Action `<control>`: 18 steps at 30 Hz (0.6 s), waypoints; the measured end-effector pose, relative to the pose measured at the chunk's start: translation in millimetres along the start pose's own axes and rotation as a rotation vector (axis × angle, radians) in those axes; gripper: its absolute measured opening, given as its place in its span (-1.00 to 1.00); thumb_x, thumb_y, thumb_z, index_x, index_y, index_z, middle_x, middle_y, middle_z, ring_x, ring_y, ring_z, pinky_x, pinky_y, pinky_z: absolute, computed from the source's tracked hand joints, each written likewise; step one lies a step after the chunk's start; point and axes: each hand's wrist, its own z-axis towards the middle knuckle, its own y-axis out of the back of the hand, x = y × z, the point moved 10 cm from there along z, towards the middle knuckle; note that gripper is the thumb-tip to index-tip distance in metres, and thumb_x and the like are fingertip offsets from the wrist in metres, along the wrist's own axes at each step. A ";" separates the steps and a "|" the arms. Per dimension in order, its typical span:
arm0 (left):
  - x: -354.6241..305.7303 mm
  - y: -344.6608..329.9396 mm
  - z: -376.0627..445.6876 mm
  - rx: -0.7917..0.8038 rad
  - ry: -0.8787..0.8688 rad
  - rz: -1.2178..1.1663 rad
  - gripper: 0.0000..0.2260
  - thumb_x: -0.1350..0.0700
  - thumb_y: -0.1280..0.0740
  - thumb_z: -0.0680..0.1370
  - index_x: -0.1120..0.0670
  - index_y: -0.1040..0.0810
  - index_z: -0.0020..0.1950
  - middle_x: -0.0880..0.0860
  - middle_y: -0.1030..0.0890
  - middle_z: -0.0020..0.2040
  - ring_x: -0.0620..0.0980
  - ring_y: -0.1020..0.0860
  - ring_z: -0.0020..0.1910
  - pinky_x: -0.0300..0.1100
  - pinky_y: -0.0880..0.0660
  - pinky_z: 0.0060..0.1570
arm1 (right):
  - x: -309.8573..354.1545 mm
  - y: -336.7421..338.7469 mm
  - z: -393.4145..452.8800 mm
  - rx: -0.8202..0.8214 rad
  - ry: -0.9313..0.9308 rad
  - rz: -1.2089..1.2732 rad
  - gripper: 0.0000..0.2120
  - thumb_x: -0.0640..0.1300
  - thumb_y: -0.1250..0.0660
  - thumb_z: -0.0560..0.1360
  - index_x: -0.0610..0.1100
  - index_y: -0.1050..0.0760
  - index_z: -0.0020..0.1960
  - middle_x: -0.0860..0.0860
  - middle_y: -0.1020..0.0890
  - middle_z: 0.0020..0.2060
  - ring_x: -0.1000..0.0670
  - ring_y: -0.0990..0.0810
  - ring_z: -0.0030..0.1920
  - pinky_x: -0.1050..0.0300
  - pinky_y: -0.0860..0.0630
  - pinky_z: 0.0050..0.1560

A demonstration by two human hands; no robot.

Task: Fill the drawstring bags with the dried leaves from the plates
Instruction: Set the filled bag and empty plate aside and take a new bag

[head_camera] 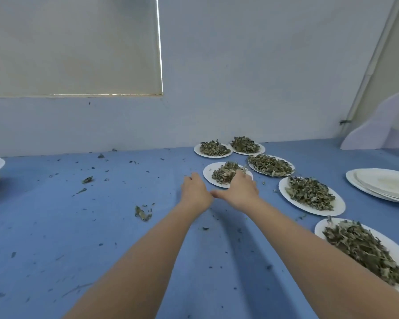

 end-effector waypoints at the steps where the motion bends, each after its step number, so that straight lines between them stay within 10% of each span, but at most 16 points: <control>1: 2.0 -4.2 8.4 0.012 0.006 0.001 -0.54 0.26 -0.19 0.55 0.23 -0.14 0.42 0.21 -0.17 0.41 0.16 -0.27 0.34 -0.10 -0.28 0.22 | -6.2 -2.3 8.4 -0.006 -0.014 0.002 0.06 0.27 -0.44 0.31 -0.22 0.05 0.50 -0.17 -0.17 0.45 -0.19 -0.14 0.44 -0.05 -0.20 0.36; 18: 2.6 -47.7 81.3 0.074 0.122 0.029 -0.56 0.24 -0.14 0.50 0.11 -0.19 0.38 0.15 -0.26 0.41 0.11 -0.08 0.46 0.03 0.01 0.42 | -43.2 -16.5 81.5 -0.096 -0.176 -0.017 0.37 0.43 -0.45 0.07 -0.17 0.27 0.51 -0.25 -0.26 0.39 -0.22 -0.15 0.43 -0.06 -0.06 0.43</control>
